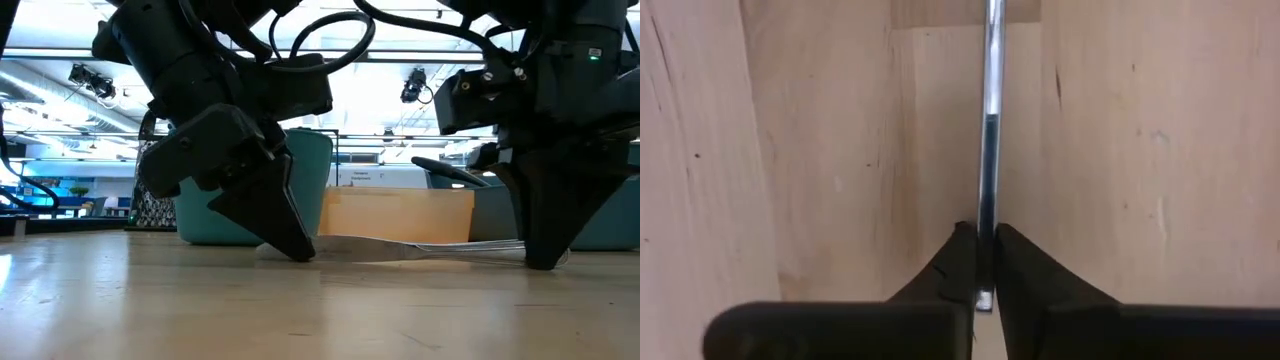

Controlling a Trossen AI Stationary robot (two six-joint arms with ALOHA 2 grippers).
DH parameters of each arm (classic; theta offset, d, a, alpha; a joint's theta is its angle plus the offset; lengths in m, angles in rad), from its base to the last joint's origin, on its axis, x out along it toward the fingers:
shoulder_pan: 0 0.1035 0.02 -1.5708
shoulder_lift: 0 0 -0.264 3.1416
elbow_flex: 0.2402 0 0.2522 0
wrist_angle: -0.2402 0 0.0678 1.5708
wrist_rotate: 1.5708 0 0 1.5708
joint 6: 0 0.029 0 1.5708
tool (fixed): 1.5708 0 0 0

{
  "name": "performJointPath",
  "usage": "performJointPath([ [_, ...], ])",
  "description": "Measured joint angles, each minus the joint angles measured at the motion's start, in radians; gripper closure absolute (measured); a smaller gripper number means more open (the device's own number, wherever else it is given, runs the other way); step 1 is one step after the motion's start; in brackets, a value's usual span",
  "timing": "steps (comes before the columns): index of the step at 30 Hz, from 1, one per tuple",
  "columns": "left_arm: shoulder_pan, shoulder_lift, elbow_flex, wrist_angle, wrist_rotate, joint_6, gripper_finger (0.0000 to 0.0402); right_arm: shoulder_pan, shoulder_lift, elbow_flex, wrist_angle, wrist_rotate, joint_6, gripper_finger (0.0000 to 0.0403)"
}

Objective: Pick & Place Kitchen Items
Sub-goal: Put the silver knife into the orange bin

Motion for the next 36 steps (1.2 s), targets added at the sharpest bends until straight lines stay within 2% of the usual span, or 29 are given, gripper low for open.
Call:
performJointPath([
  [8,-0.004,-0.015,-0.002,0.003,0.019,0.028,0.036,-0.001,-0.001,0.001,-0.005,-0.009,-0.001,0.0377],
  [13,-0.027,-0.109,-0.008,-0.043,0.04,0.052,0.0337,-0.001,-0.001,0.001,-0.013,-0.003,0.01,0.0377],
  [18,-0.067,-0.275,-0.004,-0.148,0.03,0.092,0.0325,-0.001,-0.001,0.001,-0.02,0.01,0.012,0.0377],
  [21,-0.106,-0.407,-0.002,-0.224,-0.027,0.092,0.0329,0.0,-0.001,0.001,-0.019,0.016,0.012,0.0377],
  [25,-0.179,-0.58,-0.003,-0.358,-0.15,0.104,0.0353,0.001,-0.001,0.001,-0.016,0.022,0.015,0.0377],
  [28,-0.235,-0.716,-0.003,-0.417,-0.221,0.079,0.0386,0.001,-0.001,0.001,-0.014,0.029,0.016,0.0377],
  [32,-0.284,-0.887,-0.077,-0.356,-0.267,0.077,0.0393,0.001,0.0,0.001,-0.008,0.033,0.015,0.0377],
  [36,-0.295,-1.059,-0.247,-0.158,-0.27,0.135,0.0396,0.003,0.0,0.001,0.001,0.045,0.015,0.0377],
])
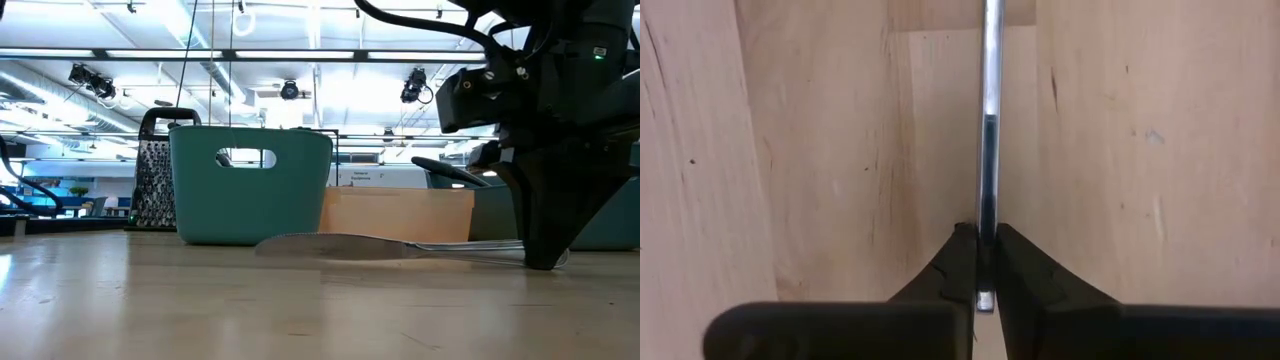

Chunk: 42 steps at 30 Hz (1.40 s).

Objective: Pick & Place Kitchen Items
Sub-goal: Put the silver knife into the orange bin

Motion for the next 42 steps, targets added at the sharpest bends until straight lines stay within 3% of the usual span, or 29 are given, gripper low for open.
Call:
performJointPath([
  [7,0.06,-0.233,-0.331,0.285,-0.041,0.011,0.0398,-0.002,0.002,-0.001,0.011,0.038,0.001,0.0377],
  [17,0.068,-0.295,-0.568,0.46,-0.136,0.028,0.04,0.006,0.002,-0.001,0.025,0.042,-0.008,0.0377],
  [25,0.068,-0.296,-0.616,0.521,-0.14,0.046,0.0391,0.041,0.002,-0.001,0.058,0.073,-0.023,0.0377],
  [32,0.068,-0.296,-0.616,0.519,-0.14,0.043,0.0392,0.054,-0.006,-0.001,0.206,0.066,-0.119,0.0377],
  [42,0.068,-0.295,-0.616,0.512,-0.14,0.031,0.0384,0.063,-0.182,-0.001,0.256,0.215,-0.213,0.0377],
])
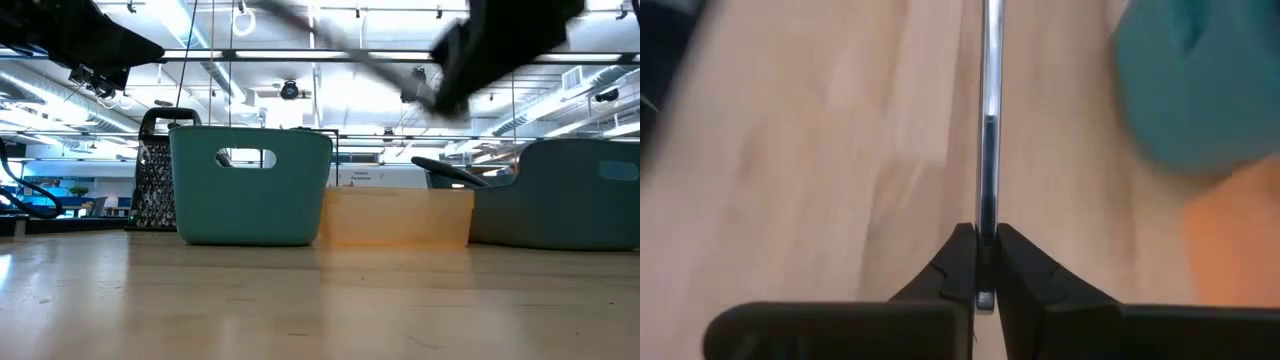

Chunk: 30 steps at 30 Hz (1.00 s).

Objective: Pick & Place Kitchen Items
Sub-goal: Put the silver knife into the orange bin

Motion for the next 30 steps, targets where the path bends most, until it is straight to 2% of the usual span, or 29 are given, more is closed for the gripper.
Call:
performJointPath([
  [10,0.0,0.0,0.0,-0.008,0.0,-0.004,0.0384,0.014,-0.292,-0.067,0.192,0.101,-0.18,0.0377],
  [19,0.0,0.0,0.0,-0.008,0.0,-0.006,0.0383,-0.012,-0.554,-0.305,0.403,0.246,-0.182,0.0377],
  [24,0.0,0.0,0.0,-0.008,0.0,-0.006,0.0383,-0.086,-0.606,-0.392,0.44,0.332,-0.058,0.0377],
  [30,0.0,0.0,0.0,-0.008,0.0,-0.005,0.0383,-0.209,-0.574,-0.4,0.371,0.313,0.049,0.0377],
])
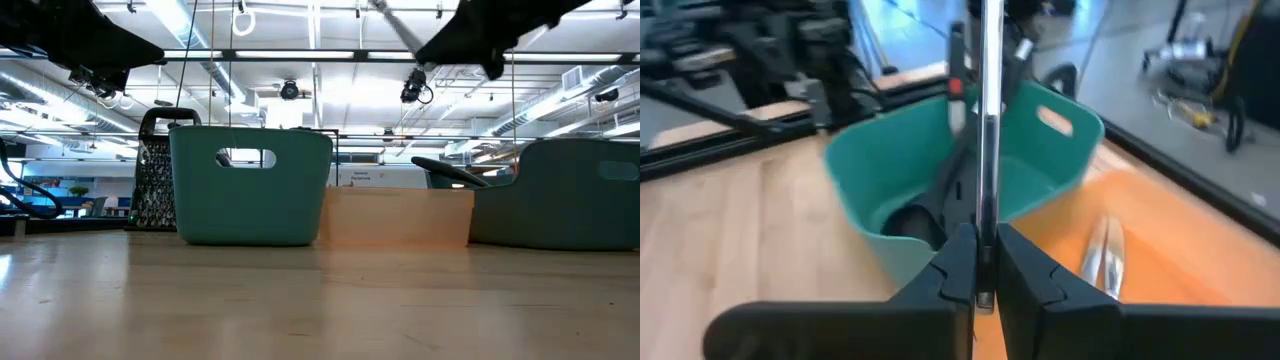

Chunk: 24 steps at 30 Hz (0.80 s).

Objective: Pick & Place Kitchen Items
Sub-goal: Put the silver knife into the orange bin

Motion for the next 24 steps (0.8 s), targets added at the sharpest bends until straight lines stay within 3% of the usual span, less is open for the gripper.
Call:
performJointPath([
  [12,0.0,0.0,0.0,-0.001,0.0,0.0,0.0383,-0.252,0.155,0.032,-0.127,-0.229,0.116,0.0377],
  [24,0.0,0.0,0.0,-0.006,0.0,0.0,0.0383,-0.328,0.321,0.287,-0.624,-0.288,0.234,0.0377],
])
